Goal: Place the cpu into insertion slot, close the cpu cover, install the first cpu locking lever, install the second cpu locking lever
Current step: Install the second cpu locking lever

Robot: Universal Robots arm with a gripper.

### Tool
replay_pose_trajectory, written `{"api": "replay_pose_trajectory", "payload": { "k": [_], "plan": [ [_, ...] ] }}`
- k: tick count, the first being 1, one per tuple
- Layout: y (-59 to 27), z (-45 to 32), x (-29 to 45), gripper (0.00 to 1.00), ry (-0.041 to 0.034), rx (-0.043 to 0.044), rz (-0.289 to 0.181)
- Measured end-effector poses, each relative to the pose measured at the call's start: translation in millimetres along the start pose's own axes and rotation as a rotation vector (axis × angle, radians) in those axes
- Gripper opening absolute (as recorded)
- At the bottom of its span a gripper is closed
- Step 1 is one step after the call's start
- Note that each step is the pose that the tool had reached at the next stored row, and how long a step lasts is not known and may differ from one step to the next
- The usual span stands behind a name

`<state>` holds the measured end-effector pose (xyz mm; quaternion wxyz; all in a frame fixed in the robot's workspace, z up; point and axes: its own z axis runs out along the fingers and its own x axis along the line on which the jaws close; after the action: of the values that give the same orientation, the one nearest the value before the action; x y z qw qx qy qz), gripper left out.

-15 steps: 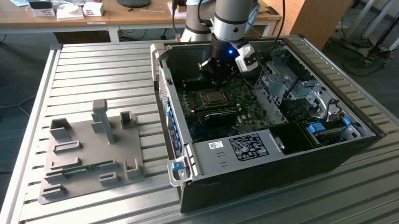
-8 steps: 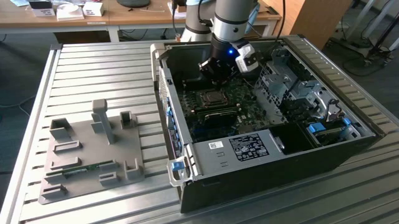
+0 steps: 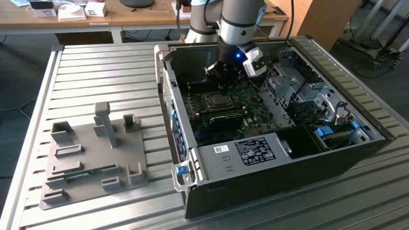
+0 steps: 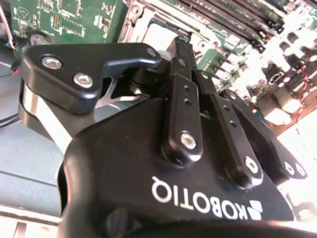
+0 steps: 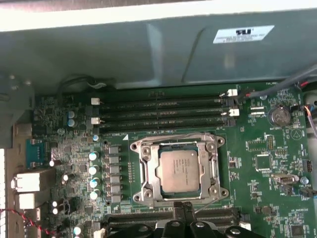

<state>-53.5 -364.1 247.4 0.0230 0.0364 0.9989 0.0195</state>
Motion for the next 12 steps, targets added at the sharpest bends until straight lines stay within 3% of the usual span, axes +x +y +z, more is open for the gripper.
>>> {"api": "replay_pose_trajectory", "payload": {
  "k": [12],
  "plan": [
    [-9.2, -0.3, 3.8, 0.11, -0.0004, 0.0000, 0.000]
  ]
}}
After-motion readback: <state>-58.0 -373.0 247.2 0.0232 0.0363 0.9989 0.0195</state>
